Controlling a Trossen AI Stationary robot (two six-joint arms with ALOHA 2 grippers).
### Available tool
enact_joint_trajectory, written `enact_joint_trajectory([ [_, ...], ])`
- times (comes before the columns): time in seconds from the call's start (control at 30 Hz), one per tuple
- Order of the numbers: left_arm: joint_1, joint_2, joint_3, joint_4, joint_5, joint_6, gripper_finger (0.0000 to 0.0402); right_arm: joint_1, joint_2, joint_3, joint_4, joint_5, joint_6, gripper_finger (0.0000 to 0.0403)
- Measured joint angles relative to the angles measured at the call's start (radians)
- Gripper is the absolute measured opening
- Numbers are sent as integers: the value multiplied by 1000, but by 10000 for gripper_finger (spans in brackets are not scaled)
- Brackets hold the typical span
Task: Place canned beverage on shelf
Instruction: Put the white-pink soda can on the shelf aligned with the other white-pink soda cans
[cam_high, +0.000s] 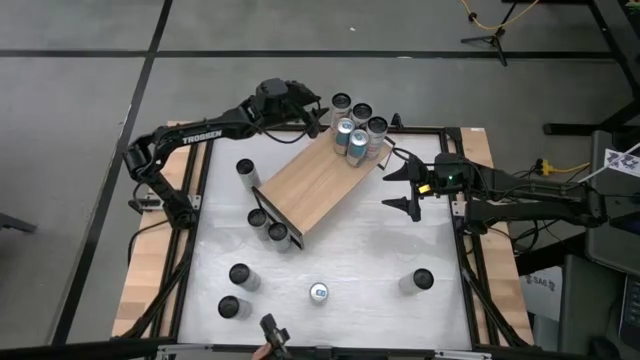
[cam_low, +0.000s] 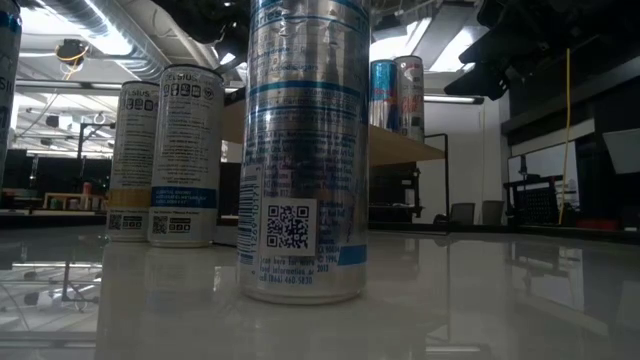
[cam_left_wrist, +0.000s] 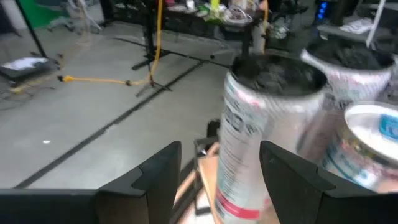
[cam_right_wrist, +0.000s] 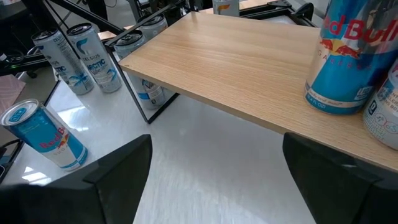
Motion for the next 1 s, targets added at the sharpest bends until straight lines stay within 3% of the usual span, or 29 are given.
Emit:
enact_joint_trajectory([
  [0.4, 6, -17, 0, -5, -157, -1, 210, 0, 0, 0, 0, 0, 0, 356],
  [1.0, -45, 105, 0, 106, -162, -34, 210, 0, 0, 0, -1, 0, -1, 356],
])
